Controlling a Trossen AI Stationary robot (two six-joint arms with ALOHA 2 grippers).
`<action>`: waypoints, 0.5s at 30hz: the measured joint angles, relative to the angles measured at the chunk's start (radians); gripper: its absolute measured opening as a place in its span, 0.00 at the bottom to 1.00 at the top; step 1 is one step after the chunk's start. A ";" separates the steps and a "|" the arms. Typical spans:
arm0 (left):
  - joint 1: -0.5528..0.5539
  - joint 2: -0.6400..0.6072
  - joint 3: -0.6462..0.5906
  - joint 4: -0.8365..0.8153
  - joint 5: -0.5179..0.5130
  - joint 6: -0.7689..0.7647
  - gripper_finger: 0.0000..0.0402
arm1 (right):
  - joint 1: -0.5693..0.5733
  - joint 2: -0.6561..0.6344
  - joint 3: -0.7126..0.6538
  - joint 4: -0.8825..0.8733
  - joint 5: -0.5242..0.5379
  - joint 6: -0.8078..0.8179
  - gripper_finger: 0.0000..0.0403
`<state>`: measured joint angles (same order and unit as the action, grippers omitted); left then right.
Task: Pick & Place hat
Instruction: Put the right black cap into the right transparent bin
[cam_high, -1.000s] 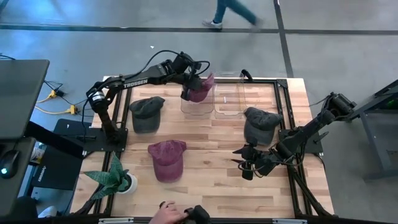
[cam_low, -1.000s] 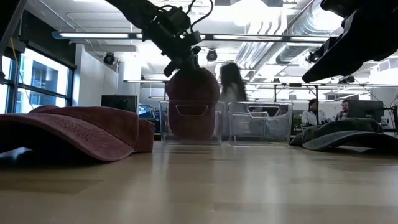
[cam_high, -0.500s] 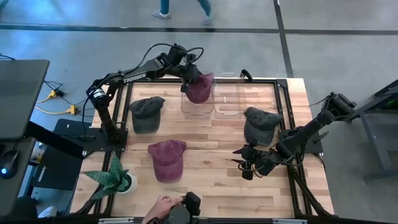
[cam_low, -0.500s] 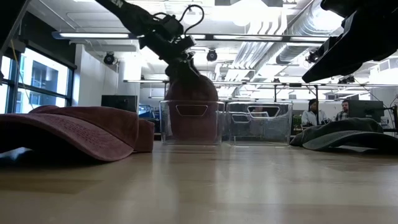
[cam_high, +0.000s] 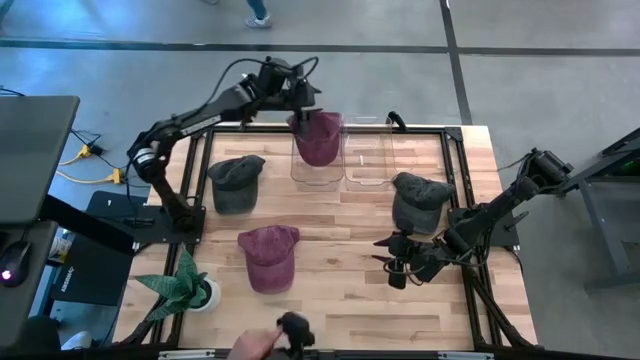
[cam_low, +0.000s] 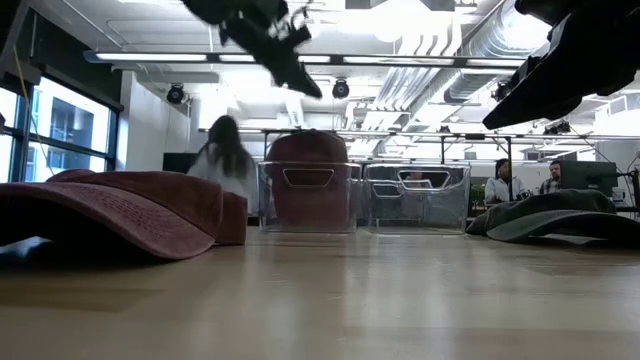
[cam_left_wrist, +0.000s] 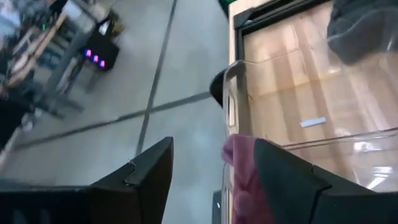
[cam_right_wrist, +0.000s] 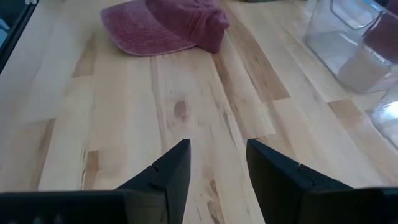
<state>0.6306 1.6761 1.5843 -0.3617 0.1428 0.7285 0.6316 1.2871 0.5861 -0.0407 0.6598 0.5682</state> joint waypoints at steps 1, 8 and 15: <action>-0.014 -0.014 0.026 -0.053 -0.023 -0.026 0.53 | -0.004 -0.005 0.000 -0.002 -0.005 0.000 0.39; -0.191 -0.080 0.111 -0.357 0.064 -0.188 0.46 | -0.022 -0.154 0.013 -0.173 -0.189 0.114 0.52; -0.494 -0.084 -0.084 -0.288 0.126 -0.305 0.17 | 0.029 -0.198 0.013 -0.532 -0.358 0.308 0.56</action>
<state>0.1368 1.5917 1.5004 -0.6501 0.2686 0.4239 0.6602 1.0887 0.5995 -0.5731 0.3020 0.8762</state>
